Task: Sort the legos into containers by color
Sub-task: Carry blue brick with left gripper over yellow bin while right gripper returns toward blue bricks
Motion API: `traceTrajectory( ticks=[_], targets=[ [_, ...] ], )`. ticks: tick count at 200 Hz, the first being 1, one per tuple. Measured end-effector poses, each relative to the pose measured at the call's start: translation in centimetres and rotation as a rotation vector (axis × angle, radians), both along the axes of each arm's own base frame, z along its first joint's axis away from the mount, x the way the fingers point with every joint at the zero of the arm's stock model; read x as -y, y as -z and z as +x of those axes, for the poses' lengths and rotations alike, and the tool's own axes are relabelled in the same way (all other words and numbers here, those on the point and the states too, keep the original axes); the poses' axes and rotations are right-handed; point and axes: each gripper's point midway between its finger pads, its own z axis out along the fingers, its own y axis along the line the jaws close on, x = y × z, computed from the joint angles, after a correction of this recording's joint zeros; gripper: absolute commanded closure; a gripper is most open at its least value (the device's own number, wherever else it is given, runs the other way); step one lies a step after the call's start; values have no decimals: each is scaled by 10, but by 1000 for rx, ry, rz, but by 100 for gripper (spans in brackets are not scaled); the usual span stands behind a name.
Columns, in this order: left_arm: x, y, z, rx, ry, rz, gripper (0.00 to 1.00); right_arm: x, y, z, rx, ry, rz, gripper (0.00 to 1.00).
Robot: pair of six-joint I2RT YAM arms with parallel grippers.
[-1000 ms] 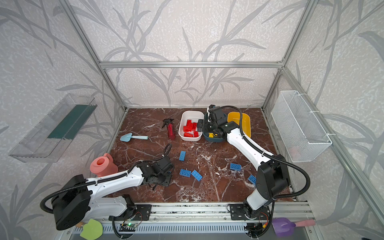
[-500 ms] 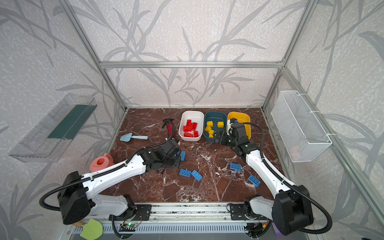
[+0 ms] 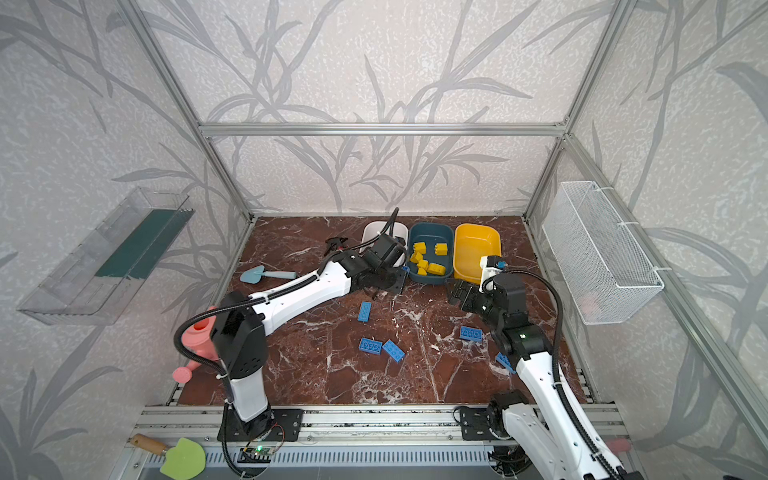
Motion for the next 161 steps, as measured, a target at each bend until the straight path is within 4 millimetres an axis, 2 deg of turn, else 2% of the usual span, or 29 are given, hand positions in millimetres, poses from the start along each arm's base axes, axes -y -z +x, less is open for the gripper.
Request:
traceTrajectory(
  ticks=[44, 77, 103, 139, 161],
  targets=[
    [69, -28, 54, 57, 100, -128, 70, -1, 13, -19, -19, -25, 10, 12],
    [122, -38, 78, 73, 209, -278, 71, -3, 11, -34, 1, -53, 25, 13],
    [151, -22, 86, 54, 270, -375, 70, -7, 7, -38, 13, -78, 35, 13],
    [170, 18, 90, -16, 287, -446, 70, -11, 11, -38, -8, -98, 41, 13],
    [180, 25, 93, -26, 285, -507, 70, -12, 15, -37, -25, -104, 42, 14]
  ],
)
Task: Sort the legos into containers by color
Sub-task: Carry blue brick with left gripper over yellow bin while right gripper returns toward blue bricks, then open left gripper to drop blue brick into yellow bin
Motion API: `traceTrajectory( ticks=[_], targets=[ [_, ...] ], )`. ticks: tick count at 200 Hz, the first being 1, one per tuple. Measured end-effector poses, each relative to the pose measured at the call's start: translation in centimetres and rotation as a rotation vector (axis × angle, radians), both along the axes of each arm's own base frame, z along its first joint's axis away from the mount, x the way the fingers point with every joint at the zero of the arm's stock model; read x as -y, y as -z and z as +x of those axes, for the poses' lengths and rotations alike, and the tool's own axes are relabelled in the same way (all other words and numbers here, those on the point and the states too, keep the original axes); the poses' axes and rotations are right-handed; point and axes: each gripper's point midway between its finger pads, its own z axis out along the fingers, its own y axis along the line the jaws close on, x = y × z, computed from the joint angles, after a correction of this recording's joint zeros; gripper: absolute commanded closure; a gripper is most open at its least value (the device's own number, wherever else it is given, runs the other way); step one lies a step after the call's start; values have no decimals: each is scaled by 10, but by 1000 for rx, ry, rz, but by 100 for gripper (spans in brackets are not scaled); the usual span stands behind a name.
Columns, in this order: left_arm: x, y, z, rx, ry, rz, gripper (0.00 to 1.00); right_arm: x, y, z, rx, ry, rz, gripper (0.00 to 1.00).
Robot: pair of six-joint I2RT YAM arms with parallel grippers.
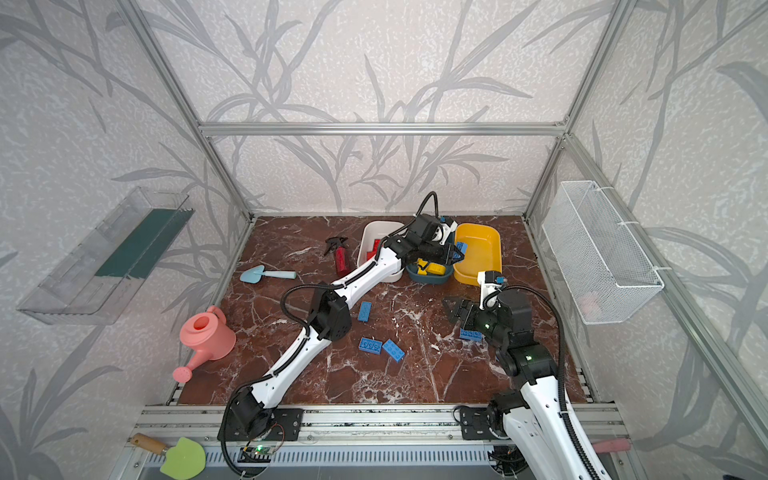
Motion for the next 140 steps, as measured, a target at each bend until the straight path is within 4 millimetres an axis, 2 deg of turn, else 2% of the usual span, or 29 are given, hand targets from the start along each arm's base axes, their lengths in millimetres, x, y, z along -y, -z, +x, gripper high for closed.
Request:
traceTrajectory(
  ticks=[64, 92, 117, 140],
  targets=[
    [22, -18, 10, 27, -29, -155, 65, -3, 2, -1, -11, -14, 3, 14],
    [28, -9, 8, 19, -31, -160, 52, 0, 5, 0, -18, 4, -8, 14],
    [28, -4, 8, 19, -34, -148, 40, 14, 20, -1, -76, 77, -56, 14],
    [27, -4, 9, 29, -36, -143, 34, 27, 33, -3, -127, 150, -104, 15]
  ],
)
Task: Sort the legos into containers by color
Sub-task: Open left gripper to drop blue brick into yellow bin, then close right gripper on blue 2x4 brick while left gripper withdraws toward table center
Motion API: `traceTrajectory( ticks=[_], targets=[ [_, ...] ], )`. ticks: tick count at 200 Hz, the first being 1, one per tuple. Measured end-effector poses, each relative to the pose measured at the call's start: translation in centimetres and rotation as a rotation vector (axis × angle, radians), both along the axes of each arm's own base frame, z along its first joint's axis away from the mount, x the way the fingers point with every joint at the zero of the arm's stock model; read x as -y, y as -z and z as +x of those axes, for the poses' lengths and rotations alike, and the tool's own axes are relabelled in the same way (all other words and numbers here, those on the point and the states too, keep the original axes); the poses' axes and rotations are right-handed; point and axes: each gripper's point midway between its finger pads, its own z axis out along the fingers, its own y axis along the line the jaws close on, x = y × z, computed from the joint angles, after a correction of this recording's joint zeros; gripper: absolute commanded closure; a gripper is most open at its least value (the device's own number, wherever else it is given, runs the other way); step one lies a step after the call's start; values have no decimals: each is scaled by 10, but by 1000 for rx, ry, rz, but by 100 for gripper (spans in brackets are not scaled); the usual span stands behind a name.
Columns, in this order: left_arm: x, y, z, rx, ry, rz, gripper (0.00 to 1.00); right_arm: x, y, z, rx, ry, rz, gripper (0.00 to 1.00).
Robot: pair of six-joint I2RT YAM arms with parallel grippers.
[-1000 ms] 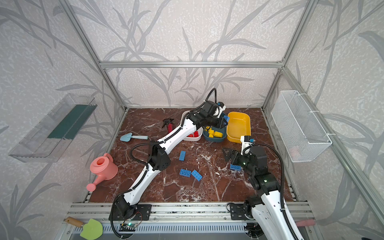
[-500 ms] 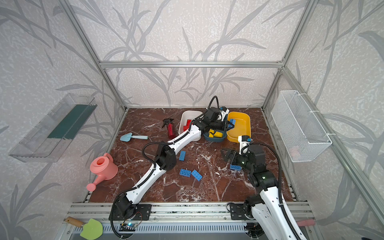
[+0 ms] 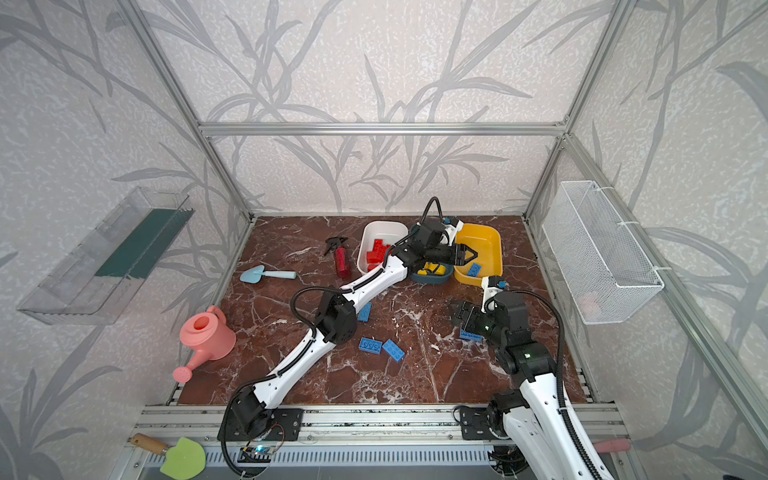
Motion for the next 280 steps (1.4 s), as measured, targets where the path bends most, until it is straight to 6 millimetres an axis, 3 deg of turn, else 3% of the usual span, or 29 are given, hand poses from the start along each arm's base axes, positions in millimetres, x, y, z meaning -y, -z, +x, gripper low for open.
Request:
traceTrajectory(
  ticks=[42, 73, 93, 131, 157, 179, 228, 280],
  targets=[
    [-10, 5, 6, -3, -21, 44, 28, 21, 19, -6, -84, 107, -64, 15],
    [-40, -7, 10, -12, -62, 123, 27, 34, 38, -9, -187, 167, -134, 14],
    [-70, -35, 3, 24, -104, 161, 27, 40, 53, -11, -260, 186, -182, 13],
    [-125, -113, -23, 175, -201, 129, 26, 40, 78, -11, -353, 180, -262, 11],
    [-157, -135, -45, 248, -261, 122, 22, 39, 95, -8, -407, 173, -310, 11],
    [-187, -121, -64, 259, -311, 160, 17, 39, 108, -5, -443, 170, -335, 11],
    [-245, -55, -99, 198, -391, 308, 12, 39, 129, 1, -491, 169, -374, 18],
    [-283, -37, -123, 173, -458, 352, 10, 38, 148, -1, -557, 156, -401, 25]
  ],
)
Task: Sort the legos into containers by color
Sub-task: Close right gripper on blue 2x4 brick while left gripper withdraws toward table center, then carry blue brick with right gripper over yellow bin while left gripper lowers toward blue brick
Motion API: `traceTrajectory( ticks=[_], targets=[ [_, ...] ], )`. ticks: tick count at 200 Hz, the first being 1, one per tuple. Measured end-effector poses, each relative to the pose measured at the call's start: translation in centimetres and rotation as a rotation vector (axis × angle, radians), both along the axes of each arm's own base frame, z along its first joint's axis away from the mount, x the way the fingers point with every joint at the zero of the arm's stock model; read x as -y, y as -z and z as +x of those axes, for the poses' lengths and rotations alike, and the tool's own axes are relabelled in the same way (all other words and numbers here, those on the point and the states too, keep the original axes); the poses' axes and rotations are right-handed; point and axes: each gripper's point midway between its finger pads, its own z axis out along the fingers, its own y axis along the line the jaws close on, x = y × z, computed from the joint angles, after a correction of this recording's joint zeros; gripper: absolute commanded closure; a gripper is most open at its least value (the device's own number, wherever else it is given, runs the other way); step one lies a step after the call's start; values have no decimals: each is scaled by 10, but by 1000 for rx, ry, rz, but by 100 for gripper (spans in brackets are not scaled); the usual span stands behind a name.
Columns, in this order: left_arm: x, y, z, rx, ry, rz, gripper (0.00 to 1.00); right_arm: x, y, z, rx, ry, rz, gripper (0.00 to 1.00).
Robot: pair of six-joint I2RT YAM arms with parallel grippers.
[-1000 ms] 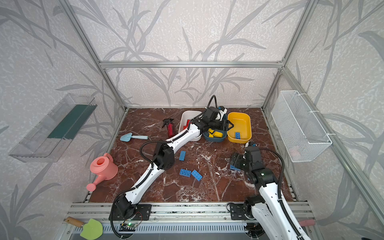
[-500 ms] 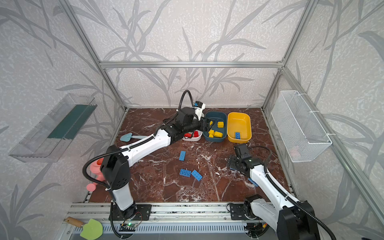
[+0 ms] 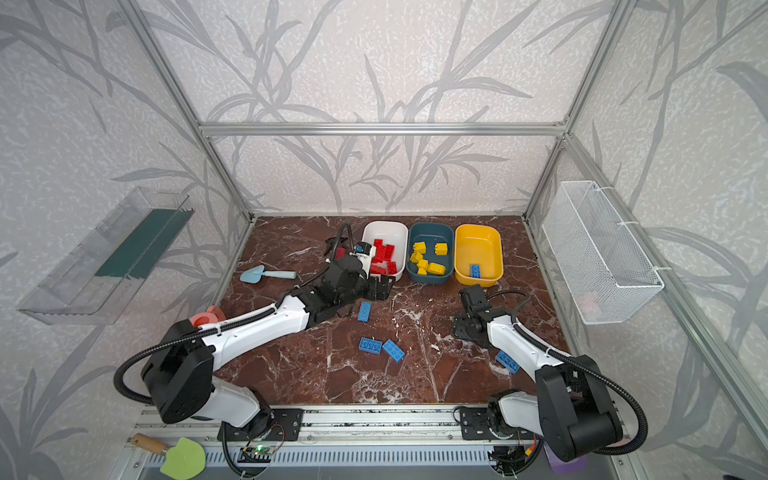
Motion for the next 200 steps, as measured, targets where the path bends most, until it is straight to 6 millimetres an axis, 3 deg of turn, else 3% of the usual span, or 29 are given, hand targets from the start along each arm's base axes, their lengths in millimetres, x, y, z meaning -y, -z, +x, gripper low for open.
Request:
traceTrajectory(
  ticks=[23, 52, 123, 147, 200],
  targets=[
    [-11, 5, -8, -9, -23, 2, 10, -1, 4, 1, -22, -5, -6, 30],
    [-26, 15, -17, -25, -51, 20, 10, -3, 4, 5, -23, -18, -5, 46],
    [-59, 27, -39, -53, -115, 64, 10, -11, -3, 5, -16, -61, -3, 49],
    [-72, 29, -44, -70, -154, 86, 10, -16, -26, 16, 55, -76, 19, 49],
    [-96, 38, -56, -105, -219, 140, 10, -31, -110, 64, 280, -97, 69, 48]
  ],
)
